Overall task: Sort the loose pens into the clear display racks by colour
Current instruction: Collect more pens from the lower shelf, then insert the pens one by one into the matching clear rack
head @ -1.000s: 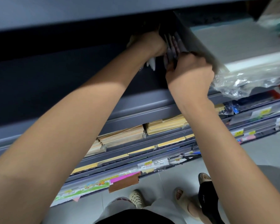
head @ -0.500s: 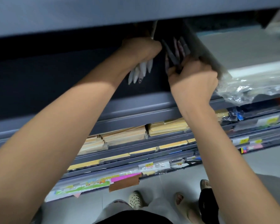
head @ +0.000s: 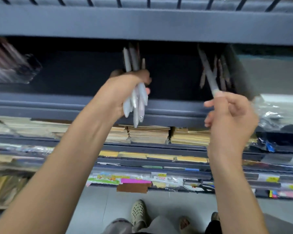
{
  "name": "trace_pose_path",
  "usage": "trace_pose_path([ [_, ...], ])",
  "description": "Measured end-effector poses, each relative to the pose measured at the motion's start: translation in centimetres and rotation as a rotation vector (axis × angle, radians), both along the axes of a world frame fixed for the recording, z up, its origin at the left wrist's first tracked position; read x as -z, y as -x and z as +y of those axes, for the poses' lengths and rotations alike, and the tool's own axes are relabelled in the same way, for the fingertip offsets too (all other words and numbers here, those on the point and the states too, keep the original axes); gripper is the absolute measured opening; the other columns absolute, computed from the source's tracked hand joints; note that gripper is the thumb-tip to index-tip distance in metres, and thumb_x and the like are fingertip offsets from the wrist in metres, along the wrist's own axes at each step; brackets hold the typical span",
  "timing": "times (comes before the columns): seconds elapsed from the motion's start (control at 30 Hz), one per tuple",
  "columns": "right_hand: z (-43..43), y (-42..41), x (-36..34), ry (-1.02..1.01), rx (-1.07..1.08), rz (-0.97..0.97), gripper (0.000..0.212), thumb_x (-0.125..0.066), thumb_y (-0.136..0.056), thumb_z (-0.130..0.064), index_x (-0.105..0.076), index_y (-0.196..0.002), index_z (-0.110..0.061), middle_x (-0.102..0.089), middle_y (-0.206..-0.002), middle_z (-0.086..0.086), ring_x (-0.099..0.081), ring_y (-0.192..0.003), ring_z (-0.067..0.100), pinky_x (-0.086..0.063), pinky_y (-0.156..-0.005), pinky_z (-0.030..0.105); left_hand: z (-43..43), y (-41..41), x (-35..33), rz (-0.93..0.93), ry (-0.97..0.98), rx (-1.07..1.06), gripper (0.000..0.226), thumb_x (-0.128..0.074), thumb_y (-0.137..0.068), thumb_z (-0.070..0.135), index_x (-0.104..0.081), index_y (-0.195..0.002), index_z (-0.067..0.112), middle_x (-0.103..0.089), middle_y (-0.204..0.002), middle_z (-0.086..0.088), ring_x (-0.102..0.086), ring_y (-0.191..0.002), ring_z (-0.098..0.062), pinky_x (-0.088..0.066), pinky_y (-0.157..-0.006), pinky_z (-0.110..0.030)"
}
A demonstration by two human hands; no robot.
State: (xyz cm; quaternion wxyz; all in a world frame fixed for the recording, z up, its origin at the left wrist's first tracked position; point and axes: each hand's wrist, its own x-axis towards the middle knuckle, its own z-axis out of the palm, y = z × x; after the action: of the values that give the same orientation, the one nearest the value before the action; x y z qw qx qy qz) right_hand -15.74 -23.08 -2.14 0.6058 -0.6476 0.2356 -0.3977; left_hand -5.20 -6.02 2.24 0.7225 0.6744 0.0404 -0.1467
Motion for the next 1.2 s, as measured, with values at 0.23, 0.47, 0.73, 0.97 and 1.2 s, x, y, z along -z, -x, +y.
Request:
trace_pose_path([
  [0.23, 4.6, 3.8, 1.8, -0.518, -0.584, -0.022, 0.012, -0.059, -0.093, -0.011, -0.070, -0.090, -0.017, -0.073, -0.092, 0.012, -0.058, -0.052, 0.018, -0.049, -0.050, 0.023, 8.7, 8.6, 3.0, 0.005, 0.234, -0.068, 0.026, -0.072, -0.074, 0.017, -0.058, -0.094, 0.008, -0.054, -0.057, -0.004, -0.050, -0.049, -0.013, -0.043, -0.044, -0.021],
  [0.47, 10.9, 4.1, 3.2, -0.735, -1.005, 0.126, 0.013, -0.058, -0.086, -0.006, -0.064, -0.097, -0.006, -0.070, -0.107, 0.022, -0.069, -0.071, 0.021, -0.057, -0.060, 0.025, 17.0, 14.5, 6.0, -0.087, 0.407, -0.197, 0.026, -0.069, -0.070, 0.009, -0.059, -0.094, 0.013, -0.057, -0.088, -0.007, -0.053, -0.057, -0.017, -0.049, -0.054, -0.027],
  [0.73, 22.6, 3.9, 3.1, -0.740, -1.393, 0.291, 0.032, -0.045, -0.093, -0.017, -0.069, -0.113, -0.010, -0.066, -0.084, 0.015, -0.060, -0.066, 0.022, -0.051, -0.055, 0.031, 26.8, 18.8, 6.4, -0.055, 0.500, -0.525, 0.045, -0.057, -0.074, -0.002, -0.042, -0.111, 0.018, -0.070, -0.099, -0.019, -0.050, -0.052, -0.018, -0.049, -0.049, -0.028],
  [0.97, 36.8, 3.3, 2.2, -0.662, -1.250, 0.455, 0.030, -0.041, -0.102, -0.035, -0.061, -0.092, -0.014, -0.033, -0.062, -0.003, -0.025, -0.049, 0.011, -0.023, -0.041, 0.026, 39.0, 19.7, 6.3, -0.108, 0.514, -0.572, 0.040, -0.055, -0.073, 0.000, -0.039, -0.108, 0.013, -0.052, -0.075, -0.009, -0.048, -0.053, -0.018, -0.046, -0.047, -0.025],
  [1.2, 48.9, 2.2, 1.6, -0.463, -1.209, 0.322, 0.018, -0.047, -0.101, -0.024, -0.058, -0.097, -0.010, -0.065, -0.077, 0.008, -0.042, -0.046, 0.014, -0.038, -0.042, 0.026, 50.0, 17.9, 6.3, -0.109, 0.423, -0.530, 0.014, -0.068, -0.062, 0.011, -0.059, -0.074, 0.012, -0.053, -0.067, -0.012, -0.053, -0.052, -0.023, -0.048, -0.049, -0.031],
])
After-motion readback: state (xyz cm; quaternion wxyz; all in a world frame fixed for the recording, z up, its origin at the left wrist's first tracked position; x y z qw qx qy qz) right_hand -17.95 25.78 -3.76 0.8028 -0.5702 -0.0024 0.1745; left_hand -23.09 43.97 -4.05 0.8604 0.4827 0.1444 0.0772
